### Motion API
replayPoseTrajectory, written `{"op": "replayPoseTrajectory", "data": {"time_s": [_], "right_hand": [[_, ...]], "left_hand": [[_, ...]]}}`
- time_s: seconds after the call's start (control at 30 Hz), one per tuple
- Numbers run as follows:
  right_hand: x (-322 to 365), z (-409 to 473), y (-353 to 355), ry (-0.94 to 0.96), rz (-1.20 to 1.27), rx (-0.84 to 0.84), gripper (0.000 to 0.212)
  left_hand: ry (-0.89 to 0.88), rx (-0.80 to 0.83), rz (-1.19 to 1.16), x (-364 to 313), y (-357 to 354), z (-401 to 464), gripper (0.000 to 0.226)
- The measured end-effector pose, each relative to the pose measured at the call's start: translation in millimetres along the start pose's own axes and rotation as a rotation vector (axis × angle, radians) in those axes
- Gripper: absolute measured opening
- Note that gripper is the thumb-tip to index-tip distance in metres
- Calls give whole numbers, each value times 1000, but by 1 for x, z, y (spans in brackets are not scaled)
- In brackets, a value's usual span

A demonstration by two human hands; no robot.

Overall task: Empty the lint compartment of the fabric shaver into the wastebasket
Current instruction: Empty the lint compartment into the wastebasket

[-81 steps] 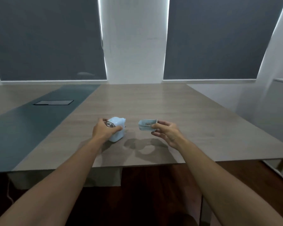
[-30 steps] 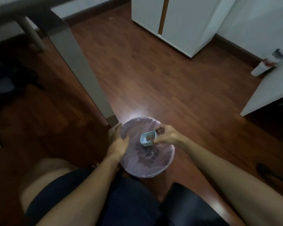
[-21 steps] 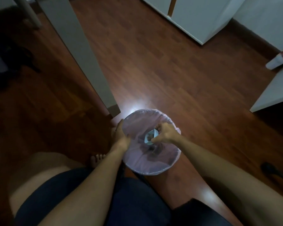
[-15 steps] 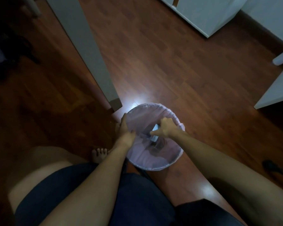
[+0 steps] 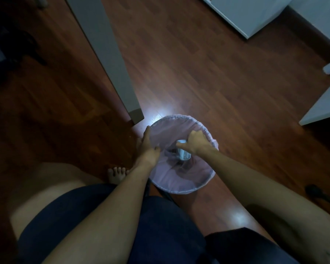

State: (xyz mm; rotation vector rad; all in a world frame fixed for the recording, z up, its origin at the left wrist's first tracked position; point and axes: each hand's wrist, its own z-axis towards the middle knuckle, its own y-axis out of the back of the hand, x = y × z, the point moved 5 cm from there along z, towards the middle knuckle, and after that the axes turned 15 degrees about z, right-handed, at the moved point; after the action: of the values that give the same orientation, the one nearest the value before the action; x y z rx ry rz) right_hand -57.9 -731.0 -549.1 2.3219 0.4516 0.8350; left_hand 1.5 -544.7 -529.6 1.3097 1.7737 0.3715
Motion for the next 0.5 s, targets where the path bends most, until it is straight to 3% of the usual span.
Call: {"op": "replayPoseTrajectory", "data": {"time_s": [0.27, 0.5], "right_hand": [[5, -2, 8, -5, -57, 15, 53], [34, -17, 35, 22, -68, 92, 64]], "left_hand": [[39, 23, -17, -3, 5, 3, 72], [119, 10, -53, -16, 39, -3, 64]]}}
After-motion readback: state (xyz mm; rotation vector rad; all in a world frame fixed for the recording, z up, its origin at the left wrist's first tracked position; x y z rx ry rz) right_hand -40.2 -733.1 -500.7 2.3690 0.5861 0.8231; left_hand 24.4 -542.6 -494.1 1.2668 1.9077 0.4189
